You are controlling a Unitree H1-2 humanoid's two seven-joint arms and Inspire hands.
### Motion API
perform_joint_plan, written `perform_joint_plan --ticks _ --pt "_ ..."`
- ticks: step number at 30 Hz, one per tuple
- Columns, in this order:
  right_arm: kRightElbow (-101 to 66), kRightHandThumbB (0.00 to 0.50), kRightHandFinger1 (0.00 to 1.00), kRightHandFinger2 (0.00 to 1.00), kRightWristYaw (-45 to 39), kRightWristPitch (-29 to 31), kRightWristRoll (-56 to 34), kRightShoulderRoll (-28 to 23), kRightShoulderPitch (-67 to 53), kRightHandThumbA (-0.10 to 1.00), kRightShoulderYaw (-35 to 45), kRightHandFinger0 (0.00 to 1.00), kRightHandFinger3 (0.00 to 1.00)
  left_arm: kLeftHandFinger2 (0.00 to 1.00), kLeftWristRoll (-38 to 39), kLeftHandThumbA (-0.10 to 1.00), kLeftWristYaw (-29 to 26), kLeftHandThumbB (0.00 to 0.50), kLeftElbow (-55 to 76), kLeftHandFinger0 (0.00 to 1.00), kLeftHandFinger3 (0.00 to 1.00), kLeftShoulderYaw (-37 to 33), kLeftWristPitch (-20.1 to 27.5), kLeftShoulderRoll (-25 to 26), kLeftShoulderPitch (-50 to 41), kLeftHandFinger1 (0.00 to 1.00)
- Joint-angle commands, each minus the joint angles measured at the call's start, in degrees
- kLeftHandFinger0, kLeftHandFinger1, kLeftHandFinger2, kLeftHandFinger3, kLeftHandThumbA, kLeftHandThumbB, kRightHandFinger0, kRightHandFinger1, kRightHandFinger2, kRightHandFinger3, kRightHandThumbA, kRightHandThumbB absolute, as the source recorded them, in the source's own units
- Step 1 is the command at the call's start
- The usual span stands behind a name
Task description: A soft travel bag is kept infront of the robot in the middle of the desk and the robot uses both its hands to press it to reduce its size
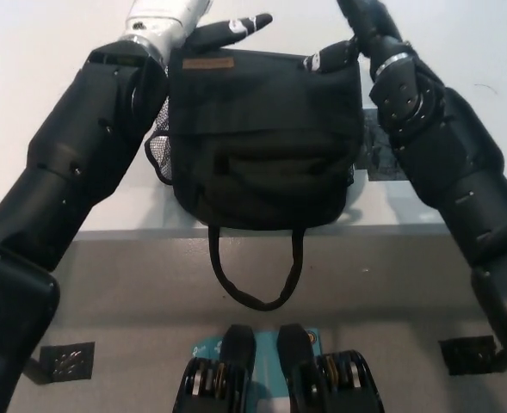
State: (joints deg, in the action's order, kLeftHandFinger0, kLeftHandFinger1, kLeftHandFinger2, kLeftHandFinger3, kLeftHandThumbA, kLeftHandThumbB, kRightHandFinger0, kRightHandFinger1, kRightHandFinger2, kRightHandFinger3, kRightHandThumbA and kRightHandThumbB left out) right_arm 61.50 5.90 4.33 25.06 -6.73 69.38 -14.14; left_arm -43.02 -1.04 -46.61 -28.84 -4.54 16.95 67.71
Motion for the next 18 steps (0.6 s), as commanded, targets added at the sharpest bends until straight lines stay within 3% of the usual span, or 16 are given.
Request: perform_joint_plan --ticks 1,5,8,16,18 --pt "-0.22 0.222 1.00 1.00 2.08 4.06 -1.51 0.61 3.49 1.00 0.69 1.00 1.00 1.00 -1.63 1.00 -3.31 0.081 0.20 1.00 1.00 0.32 -0.02 0.88 1.29 1.00" --pt "-1.19 0.247 1.00 1.00 1.38 3.03 -1.93 1.16 3.65 1.00 1.12 1.00 1.00 1.00 -1.24 1.00 -2.90 0.071 -0.15 1.00 1.00 0.80 -0.47 1.04 0.67 1.00" --pt "-1.27 0.291 1.00 1.00 0.14 1.15 -4.22 2.05 3.98 1.00 3.13 1.00 1.00 1.00 -1.11 1.00 -2.59 0.102 -0.25 1.00 1.00 0.83 -0.50 1.10 -0.44 1.00" --pt "-1.50 0.290 1.00 1.00 -0.96 1.32 -6.42 3.20 4.31 1.00 5.52 1.00 1.00 1.00 -1.13 1.00 -0.86 0.095 -1.81 1.00 1.00 0.51 -2.05 0.30 -1.19 1.00" --pt "-1.41 0.313 1.00 1.00 -0.95 1.52 -6.97 3.56 3.88 1.00 5.84 1.00 1.00 1.00 -1.22 1.00 -1.53 0.091 -2.75 1.00 1.00 0.37 -2.02 -0.05 -1.59 1.00"
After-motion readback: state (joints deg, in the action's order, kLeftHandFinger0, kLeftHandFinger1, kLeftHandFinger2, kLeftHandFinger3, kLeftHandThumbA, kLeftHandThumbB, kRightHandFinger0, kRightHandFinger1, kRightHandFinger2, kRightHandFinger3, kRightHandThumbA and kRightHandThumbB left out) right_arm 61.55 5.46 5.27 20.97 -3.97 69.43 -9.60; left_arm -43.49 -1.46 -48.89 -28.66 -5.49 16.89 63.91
